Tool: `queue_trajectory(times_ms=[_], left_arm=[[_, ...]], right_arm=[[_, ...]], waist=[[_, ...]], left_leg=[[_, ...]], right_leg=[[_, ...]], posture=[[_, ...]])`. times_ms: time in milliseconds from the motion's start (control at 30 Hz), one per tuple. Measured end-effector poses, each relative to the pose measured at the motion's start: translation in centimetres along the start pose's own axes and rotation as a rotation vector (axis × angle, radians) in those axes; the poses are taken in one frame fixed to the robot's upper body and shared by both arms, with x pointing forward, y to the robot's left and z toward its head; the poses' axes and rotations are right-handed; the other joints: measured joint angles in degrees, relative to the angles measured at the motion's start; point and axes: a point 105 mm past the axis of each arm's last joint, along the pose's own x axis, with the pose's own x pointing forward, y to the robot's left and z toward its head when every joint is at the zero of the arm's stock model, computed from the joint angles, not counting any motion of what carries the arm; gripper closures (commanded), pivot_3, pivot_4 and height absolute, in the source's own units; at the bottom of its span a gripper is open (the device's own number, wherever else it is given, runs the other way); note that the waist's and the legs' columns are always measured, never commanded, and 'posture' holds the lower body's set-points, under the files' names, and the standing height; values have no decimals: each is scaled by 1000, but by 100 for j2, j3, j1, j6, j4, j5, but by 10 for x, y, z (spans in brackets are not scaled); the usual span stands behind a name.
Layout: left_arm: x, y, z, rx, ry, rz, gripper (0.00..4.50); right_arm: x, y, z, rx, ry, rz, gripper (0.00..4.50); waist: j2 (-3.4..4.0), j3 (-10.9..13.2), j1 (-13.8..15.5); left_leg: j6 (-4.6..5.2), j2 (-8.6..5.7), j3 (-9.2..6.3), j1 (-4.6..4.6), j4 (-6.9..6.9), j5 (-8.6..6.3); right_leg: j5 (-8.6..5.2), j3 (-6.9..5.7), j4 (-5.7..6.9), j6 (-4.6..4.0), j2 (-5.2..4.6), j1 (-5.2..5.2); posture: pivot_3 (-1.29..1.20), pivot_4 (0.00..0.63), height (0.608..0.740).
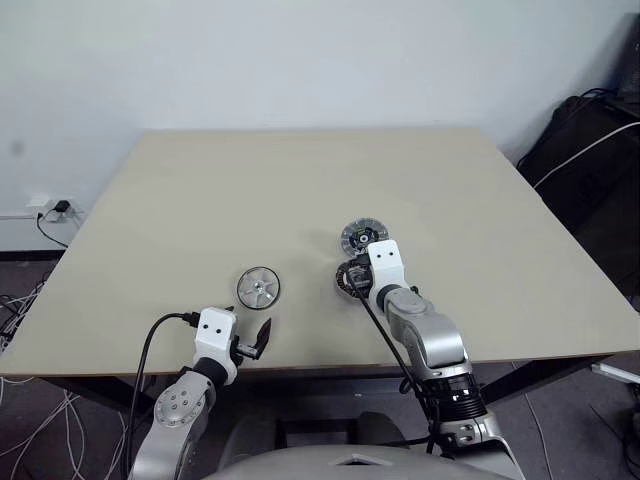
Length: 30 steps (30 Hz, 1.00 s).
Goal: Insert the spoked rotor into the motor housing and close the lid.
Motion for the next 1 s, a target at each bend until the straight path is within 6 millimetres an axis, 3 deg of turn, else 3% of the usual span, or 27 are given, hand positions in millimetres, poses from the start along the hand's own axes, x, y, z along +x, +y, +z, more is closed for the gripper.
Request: queue_trajectory(times_ms=[367,533,867,1000], left_arm=[[0,-1,0,-2,0,-2,0],[0,-1,0,-5,-1,-1,0],[0,-2,-1,-9,1,-1,0],[0,-2,-1,-9,1,-1,0]], right_arm=[[-3,9,10,15,-46,58,4469],[1,7,-1,7,-5,40,4469],[1,9,0,-1,-10,50,4469],[-3,14,10,14,-63,82,4469]], waist=[[0,0,0],[0,0,0],[-1,-1,-2],[0,1,-2]], left_leg=[[0,0,0,0,0,0],[0,0,1,0,0,0],[0,0,0,1,0,0],[0,0,0,0,0,0]], right_leg=[[0,0,0,0,0,0],[0,0,0,0,0,0],[0,0,0,0,0,0],[0,0,0,0,1,0]], posture=[[0,0,740],[0,0,740],[0,0,740],[0,0,740]])
